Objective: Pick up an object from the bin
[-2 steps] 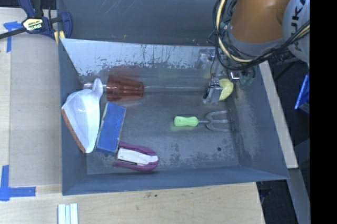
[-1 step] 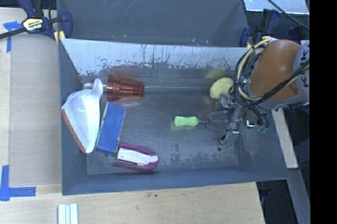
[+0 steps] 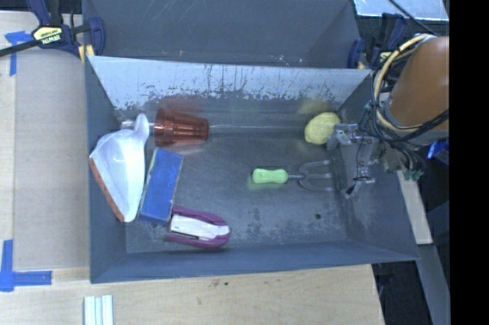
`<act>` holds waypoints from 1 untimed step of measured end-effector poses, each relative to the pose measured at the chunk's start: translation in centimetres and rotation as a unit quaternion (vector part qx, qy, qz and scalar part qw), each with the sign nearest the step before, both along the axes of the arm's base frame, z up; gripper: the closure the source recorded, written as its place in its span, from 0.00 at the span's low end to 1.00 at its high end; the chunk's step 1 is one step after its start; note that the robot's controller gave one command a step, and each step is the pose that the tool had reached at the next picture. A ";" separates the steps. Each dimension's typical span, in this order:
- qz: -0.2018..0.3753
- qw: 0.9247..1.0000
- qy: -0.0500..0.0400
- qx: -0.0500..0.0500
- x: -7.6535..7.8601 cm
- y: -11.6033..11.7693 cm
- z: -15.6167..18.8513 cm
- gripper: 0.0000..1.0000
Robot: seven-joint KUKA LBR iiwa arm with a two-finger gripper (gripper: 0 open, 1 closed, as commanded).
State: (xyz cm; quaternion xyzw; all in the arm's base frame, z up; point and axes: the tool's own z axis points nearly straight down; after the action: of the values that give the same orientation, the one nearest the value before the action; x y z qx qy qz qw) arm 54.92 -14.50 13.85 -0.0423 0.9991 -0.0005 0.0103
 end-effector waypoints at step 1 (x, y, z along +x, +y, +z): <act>-0.150 0.989 0.010 0.002 0.7 -0.9 -3.8 0.00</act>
Offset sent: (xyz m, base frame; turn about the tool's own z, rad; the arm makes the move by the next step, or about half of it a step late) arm 0.0140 -0.0111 -0.0685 0.0726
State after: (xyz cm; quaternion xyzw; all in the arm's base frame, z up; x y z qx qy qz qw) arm 55.64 -15.39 10.00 0.1084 0.9941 0.0007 0.0007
